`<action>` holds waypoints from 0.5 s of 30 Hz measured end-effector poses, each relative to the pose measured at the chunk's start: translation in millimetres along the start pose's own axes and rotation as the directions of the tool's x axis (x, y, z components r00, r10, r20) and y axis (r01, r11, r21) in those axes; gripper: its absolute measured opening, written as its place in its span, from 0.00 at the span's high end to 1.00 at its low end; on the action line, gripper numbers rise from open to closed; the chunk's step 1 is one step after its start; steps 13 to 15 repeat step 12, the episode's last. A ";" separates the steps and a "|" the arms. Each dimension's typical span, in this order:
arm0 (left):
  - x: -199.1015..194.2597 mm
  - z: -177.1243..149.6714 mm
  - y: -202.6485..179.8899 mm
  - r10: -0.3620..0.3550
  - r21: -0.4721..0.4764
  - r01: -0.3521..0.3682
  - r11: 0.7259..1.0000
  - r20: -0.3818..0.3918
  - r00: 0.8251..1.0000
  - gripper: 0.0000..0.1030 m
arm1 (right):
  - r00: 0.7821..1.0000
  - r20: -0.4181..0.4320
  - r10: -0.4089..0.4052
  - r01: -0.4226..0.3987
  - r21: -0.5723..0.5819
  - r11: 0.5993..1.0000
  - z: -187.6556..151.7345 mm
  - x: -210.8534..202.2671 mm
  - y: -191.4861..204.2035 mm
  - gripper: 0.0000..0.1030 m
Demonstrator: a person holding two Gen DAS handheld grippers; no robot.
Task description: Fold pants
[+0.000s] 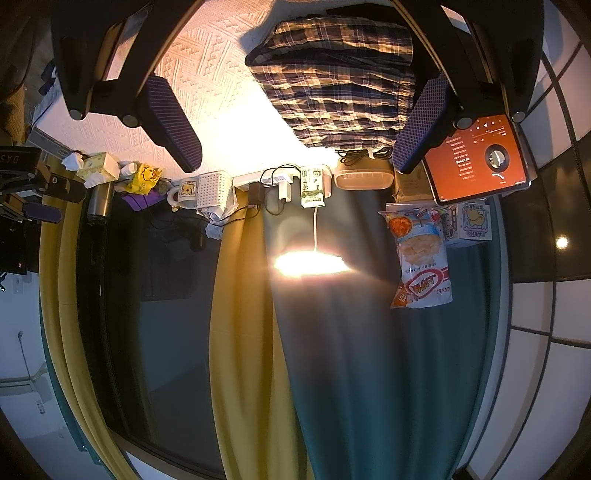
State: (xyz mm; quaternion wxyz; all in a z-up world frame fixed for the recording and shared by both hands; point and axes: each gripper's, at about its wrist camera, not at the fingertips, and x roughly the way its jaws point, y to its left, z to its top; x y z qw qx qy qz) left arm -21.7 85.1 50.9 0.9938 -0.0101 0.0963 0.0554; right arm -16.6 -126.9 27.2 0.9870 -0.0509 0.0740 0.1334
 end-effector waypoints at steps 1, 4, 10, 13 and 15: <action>0.2 -0.1 0.1 -0.002 0.000 0.002 1.000 -0.001 1.000 0.01 | 1.000 0.000 0.000 0.000 -0.001 1.000 -0.2 -0.1 0.1 0.07; 0.5 -0.4 -0.2 -0.004 0.001 0.004 1.000 -0.001 1.000 0.01 | 1.000 -0.003 0.000 0.000 0.000 1.000 -3.8 0.5 -1.9 0.07; 3.9 -2.7 0.6 -0.018 0.012 0.018 1.000 -0.002 1.000 0.01 | 1.000 -0.012 0.003 -0.003 -0.001 1.000 -7.5 3.4 -5.4 0.07; 5.9 -3.7 0.4 -0.029 0.010 0.029 1.000 -0.007 1.000 0.01 | 1.000 -0.018 0.005 -0.005 -0.005 1.000 -8.6 4.8 -6.5 0.07; 5.9 -3.7 0.4 -0.029 0.010 0.029 1.000 -0.007 1.000 0.01 | 1.000 -0.018 0.005 -0.005 -0.005 1.000 -8.6 4.8 -6.5 0.07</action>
